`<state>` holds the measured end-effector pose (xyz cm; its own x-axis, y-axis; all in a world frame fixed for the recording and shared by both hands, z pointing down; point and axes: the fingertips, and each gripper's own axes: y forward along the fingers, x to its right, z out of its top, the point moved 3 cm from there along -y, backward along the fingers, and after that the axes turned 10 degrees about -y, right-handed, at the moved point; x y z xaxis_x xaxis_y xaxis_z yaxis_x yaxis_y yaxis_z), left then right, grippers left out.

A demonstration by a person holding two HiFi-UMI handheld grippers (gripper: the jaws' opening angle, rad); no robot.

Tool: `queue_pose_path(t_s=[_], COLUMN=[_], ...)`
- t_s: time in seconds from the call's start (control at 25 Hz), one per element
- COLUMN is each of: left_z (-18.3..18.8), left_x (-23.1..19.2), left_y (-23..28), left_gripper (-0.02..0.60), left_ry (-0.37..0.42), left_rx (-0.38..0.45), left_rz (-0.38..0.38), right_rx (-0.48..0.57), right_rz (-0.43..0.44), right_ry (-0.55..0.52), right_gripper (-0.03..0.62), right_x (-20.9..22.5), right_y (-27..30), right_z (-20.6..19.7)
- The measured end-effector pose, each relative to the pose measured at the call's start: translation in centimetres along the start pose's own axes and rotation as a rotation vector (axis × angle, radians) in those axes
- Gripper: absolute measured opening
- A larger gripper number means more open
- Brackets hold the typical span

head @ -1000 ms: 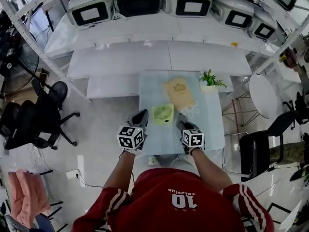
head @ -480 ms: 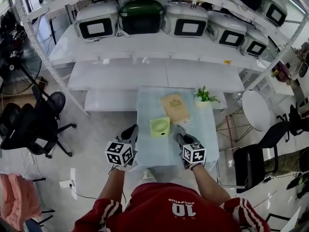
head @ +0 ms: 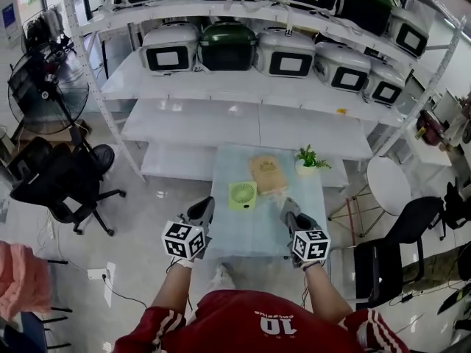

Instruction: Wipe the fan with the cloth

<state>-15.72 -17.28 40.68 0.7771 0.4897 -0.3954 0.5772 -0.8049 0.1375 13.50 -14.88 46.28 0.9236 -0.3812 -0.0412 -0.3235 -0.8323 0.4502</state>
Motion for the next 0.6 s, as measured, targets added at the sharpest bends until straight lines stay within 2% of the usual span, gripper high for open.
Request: queue_pose_path(t_s=[0.12,0.32,0.48,0.6], left_z=[-1.1,-3.9,-6.0,-7.0], left_x=[5.0,14.4,20.4,24.4], left_y=[-3.4,-9.8,-15.4,-18.8], left_gripper=[0.005,0.005,0.005,0.005], left_ry=[0.023,0.034,0.017,0.030], left_rx=[0.021,0.061,0.088,0.086], left_rz=[-0.003,-0.028,-0.024,-0.013], right_rx=[0.032,0.100,0.144,0.172], right_rz=[0.002,0.011,0.104,0.151], right_ry=[-0.008,0.037,0.087,0.085], right_gripper=[0.023,0.023,0.023,0.023], right_x=[0.6,1.6,-0.3,-1.5], right_y=[-5.2,-14.4,-21.2,-25.9], right_z=[-1.1,-3.5,-5.8,-6.3])
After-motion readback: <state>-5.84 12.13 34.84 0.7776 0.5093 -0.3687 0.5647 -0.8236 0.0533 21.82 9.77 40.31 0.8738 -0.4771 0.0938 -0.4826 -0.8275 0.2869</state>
